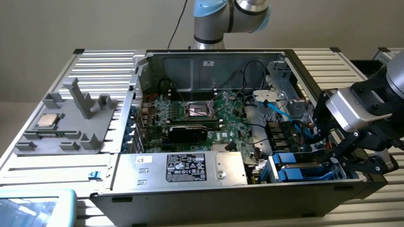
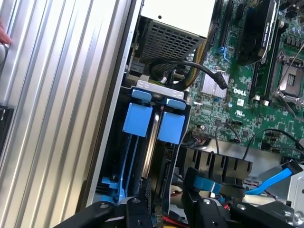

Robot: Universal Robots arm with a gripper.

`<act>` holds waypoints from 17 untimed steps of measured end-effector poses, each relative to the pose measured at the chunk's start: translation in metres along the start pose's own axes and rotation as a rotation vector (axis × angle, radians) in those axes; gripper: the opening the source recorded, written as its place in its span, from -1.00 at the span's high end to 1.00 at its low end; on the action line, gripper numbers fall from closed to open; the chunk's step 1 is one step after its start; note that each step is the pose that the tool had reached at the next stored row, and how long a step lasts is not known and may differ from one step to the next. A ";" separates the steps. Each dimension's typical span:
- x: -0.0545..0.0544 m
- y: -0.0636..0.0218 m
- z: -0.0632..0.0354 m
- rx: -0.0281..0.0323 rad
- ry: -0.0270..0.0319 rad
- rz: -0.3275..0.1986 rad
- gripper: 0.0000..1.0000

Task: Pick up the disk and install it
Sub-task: 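Insert the first disk wire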

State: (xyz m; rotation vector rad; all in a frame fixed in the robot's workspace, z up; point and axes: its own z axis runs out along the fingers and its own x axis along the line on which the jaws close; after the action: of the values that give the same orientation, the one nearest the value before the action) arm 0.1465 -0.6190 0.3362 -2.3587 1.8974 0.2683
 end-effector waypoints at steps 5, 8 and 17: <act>0.001 -0.0007 0.0008 -0.0049 -0.0041 0.000 0.51; 0.002 -0.0013 0.0004 -0.0093 -0.0087 -0.001 0.67; 0.002 -0.0014 0.0003 -0.0109 -0.0084 -0.001 0.67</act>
State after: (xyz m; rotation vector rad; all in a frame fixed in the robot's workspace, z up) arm 0.1482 -0.6203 0.3356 -2.3616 1.8958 0.2887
